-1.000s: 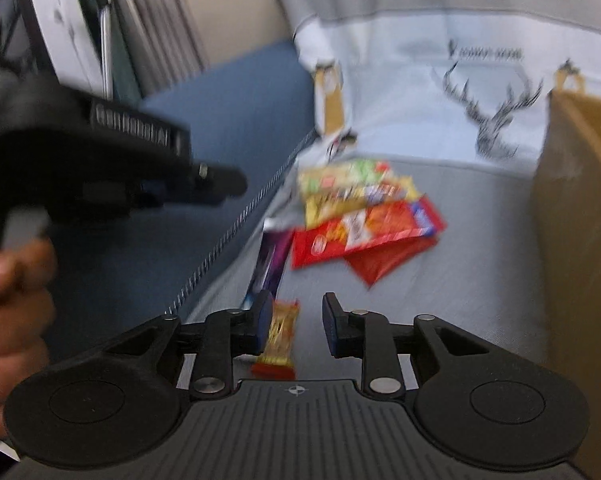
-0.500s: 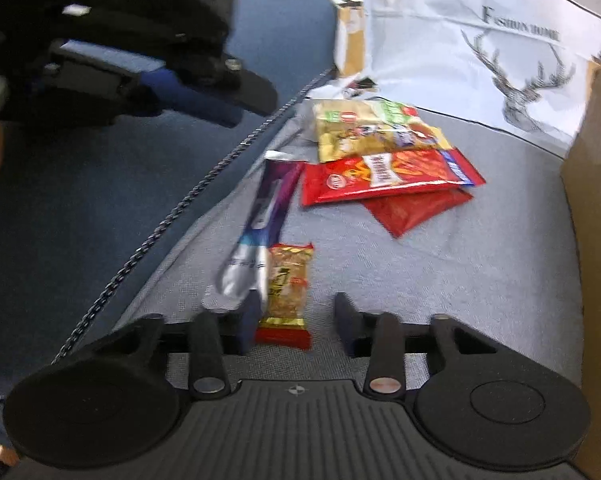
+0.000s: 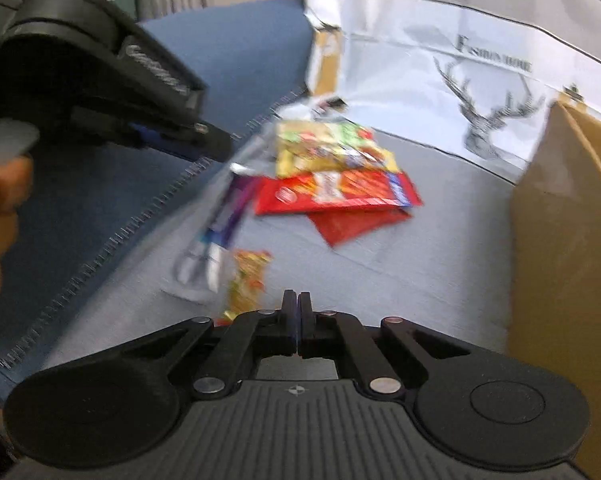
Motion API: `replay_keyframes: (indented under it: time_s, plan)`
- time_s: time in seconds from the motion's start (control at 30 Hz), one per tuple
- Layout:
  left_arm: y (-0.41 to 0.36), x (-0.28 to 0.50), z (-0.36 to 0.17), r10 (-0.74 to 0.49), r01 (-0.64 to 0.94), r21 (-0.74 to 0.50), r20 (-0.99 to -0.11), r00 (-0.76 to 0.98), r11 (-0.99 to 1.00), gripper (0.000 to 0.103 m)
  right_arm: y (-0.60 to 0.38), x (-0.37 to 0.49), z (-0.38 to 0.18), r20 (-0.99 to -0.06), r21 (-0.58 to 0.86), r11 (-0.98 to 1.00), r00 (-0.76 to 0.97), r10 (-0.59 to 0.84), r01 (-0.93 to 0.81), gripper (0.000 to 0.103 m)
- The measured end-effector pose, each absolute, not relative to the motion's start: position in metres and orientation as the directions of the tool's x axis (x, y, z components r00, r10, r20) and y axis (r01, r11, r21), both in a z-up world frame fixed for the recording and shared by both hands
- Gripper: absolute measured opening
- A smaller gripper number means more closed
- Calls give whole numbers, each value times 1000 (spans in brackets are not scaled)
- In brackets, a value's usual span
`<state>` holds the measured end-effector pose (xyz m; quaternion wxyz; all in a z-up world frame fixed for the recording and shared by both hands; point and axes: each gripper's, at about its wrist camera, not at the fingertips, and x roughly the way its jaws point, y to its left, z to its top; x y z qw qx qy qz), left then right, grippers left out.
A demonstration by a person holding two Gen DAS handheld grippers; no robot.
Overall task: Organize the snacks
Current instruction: 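Move both tools back to the snack pile, then grasp the purple tube with left gripper while right grasps the small gold candy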
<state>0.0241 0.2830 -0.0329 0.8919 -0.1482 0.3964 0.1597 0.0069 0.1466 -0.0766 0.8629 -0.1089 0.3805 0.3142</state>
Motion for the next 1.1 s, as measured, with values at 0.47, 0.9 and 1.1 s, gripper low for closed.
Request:
replay_keyframes:
  time_s: [0.47,0.9,1.1]
  plan:
    - [272,37,-50,193,-422,-78,-805,561,903,29,168,7,-82,-695,169,745,458,555,-646,52]
    - [257,59,-76,285,-410,91,-851,442,907,45,153,8,-83,-730,27,799,535,426,-600,27]
    - [265,60,-89,254,-434,62,-881,400,899,30,135,9,-86,-779,62,824,488,393,-564,27]
